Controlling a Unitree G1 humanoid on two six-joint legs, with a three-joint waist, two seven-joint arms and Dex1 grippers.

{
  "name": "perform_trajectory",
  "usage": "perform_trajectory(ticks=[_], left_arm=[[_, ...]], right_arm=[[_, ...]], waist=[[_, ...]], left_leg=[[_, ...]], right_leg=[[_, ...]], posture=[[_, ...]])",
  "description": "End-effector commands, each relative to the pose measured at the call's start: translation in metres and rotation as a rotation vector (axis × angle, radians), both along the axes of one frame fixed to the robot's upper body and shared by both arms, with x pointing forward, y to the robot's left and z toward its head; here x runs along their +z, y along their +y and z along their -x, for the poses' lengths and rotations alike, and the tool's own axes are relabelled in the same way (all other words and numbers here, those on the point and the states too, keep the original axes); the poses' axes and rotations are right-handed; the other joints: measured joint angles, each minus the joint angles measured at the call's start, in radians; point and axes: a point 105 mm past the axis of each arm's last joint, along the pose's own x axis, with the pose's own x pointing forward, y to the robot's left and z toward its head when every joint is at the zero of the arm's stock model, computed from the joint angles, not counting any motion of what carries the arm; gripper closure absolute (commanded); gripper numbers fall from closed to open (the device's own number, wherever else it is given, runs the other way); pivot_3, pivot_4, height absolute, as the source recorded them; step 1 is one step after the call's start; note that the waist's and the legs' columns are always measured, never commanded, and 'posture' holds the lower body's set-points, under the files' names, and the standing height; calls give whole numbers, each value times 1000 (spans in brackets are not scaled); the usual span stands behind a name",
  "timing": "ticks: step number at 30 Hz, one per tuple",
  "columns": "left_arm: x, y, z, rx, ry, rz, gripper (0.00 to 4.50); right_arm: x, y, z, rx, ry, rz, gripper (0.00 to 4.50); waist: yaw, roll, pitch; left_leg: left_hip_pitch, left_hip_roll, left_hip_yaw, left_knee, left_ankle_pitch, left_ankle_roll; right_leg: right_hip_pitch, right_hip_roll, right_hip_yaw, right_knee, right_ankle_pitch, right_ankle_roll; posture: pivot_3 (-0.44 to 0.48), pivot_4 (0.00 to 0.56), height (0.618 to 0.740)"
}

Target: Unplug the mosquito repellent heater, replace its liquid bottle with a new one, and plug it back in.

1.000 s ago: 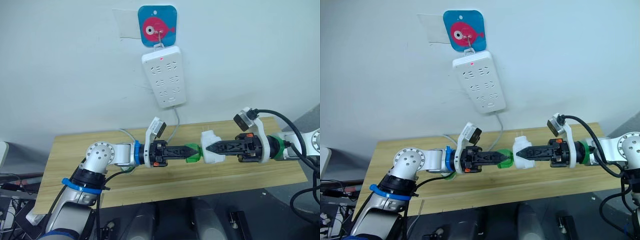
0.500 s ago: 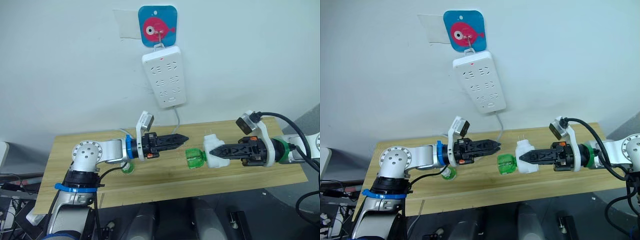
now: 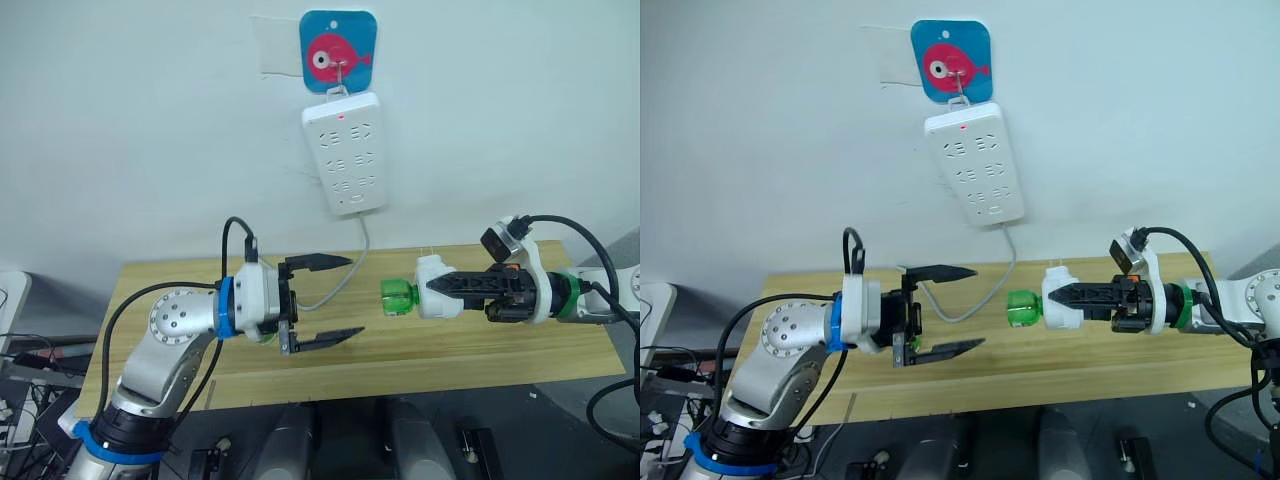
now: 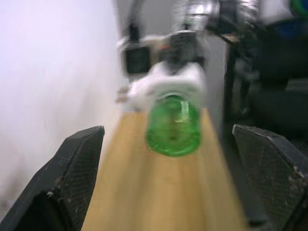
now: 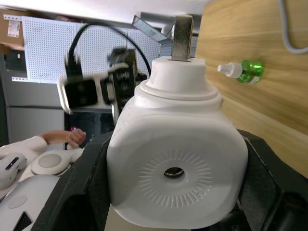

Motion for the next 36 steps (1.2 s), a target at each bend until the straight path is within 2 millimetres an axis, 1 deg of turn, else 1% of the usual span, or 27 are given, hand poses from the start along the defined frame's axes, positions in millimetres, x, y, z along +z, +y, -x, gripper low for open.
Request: perform_trajectory(ticks=[1,3,6,8,10,19,27,30,35,36], left_arm=[[-7,-8,4,-39,-268,-19,18],[-11,-14,-4,-20,-355,-5,18],[-15,-21,-13,-15,-426,0,18],[-11,-28,-20,2,-480,35,18],[-7,-34,-24,4,-520,57,18],[-1,-39,-20,-29,-583,94,18],[-2,-42,-14,-71,-607,91,18],[-4,-42,-13,-77,-604,87,602],[-5,-42,-13,-77,-593,84,2159],[-5,-42,-13,-76,-591,83,2225]], right_arm=[[15,5,4,44,-40,-47,1482],[16,8,5,60,-45,-54,1482],[17,12,7,79,-53,-57,1482],[19,15,8,97,-63,-68,1482],[20,17,9,108,-70,-72,1482],[18,17,11,103,-78,-63,1482],[16,17,14,94,-86,-55,1482],[15,17,14,93,-86,-52,1482],[15,17,14,94,-84,-51,1482],[15,17,14,94,-84,-51,1482]], waist=[[3,0,0],[6,-1,0],[1,-1,0],[-2,-1,0],[-4,-1,0],[-14,-1,0],[-20,-1,0],[-23,-1,0],[-24,-1,0],[-24,-1,0]], left_leg=[[-1,0,0,0,0,0],[-2,0,0,1,0,0],[-3,0,0,1,0,0],[-3,0,-1,1,0,0],[-3,0,-1,1,0,0],[-2,0,-2,1,0,0],[-2,0,-2,1,0,0],[-2,0,-2,1,0,0],[-2,0,-2,1,0,0],[-2,0,-2,1,0,0]], right_leg=[[0,-1,-1,0,0,0],[0,-1,-2,-1,1,1],[0,-1,-2,0,1,2],[-1,-1,-2,0,1,2],[-1,-1,-3,1,1,3],[-1,0,-3,2,2,3],[-1,0,-3,2,2,3],[-1,1,-3,3,2,3],[-1,1,-4,3,2,3],[-1,1,-4,3,2,3]], posture=[[-98,292,740],[-99,293,740],[-103,294,740],[-107,291,740],[-109,289,740],[-128,281,740],[-131,272,740],[-132,272,740],[-132,272,740],[-132,272,740]])
